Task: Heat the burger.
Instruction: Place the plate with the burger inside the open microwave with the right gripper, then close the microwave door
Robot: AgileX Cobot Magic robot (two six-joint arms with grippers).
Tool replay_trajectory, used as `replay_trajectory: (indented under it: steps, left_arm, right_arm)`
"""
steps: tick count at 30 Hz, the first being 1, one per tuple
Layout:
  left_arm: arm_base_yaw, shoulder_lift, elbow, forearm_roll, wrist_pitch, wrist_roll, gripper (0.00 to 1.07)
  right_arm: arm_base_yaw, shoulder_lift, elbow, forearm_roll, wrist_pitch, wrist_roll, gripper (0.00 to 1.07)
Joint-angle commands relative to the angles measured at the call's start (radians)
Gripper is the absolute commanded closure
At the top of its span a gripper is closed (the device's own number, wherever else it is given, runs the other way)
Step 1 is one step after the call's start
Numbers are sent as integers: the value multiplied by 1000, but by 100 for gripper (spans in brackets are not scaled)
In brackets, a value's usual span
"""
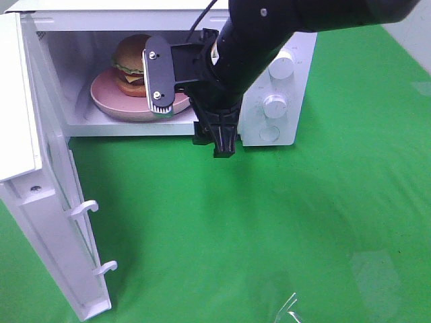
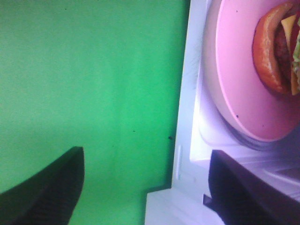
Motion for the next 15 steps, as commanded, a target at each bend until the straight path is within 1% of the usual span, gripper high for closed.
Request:
replay_trajectory:
  steps: [1,2,3,4,7,8,9,11,12,13,14,15]
  left_arm:
    - [-2,-6,2,-1,2,-4,7]
    - [-2,-6,2,-1,2,-4,7]
    - [-2,-6,2,-1,2,-4,7]
    - [-2,-6,2,-1,2,-4,7]
    - [-2,-6,2,-1,2,-4,7]
    - [-2,-6,2,-1,2,-4,7]
    - [-2,-6,2,-1,2,-4,7]
    - [-2,-6,2,-1,2,-4,7]
    - [-2,-6,2,-1,2,-4,7]
    - [-2,-6,2,-1,2,-4,7]
    - [-2,-6,2,-1,2,-4,7]
    - [-2,-6,2,-1,2,-4,7]
  right_arm:
    - [0,-57,53,-5,-20,49,32]
    - [0,-75,79,-5,-26,68,32]
    - [0,-75,79,-5,-26,68,32]
    - [0,-144,151,-3,-39,143,32]
    - [0,-168,177,1,-43,179,32]
    - [0,-210,225,4,-43,253,32]
    - [0,-210,225,4,-43,253,32]
    - [0,-303,301,10,-46,431,32]
    - [0,-303,301,10,-46,431,32]
    - [0,-351,334,16,-46,523,32]
    - [0,-351,334,16,-46,523,32]
    - [0,-399,366,19,-41,615,32]
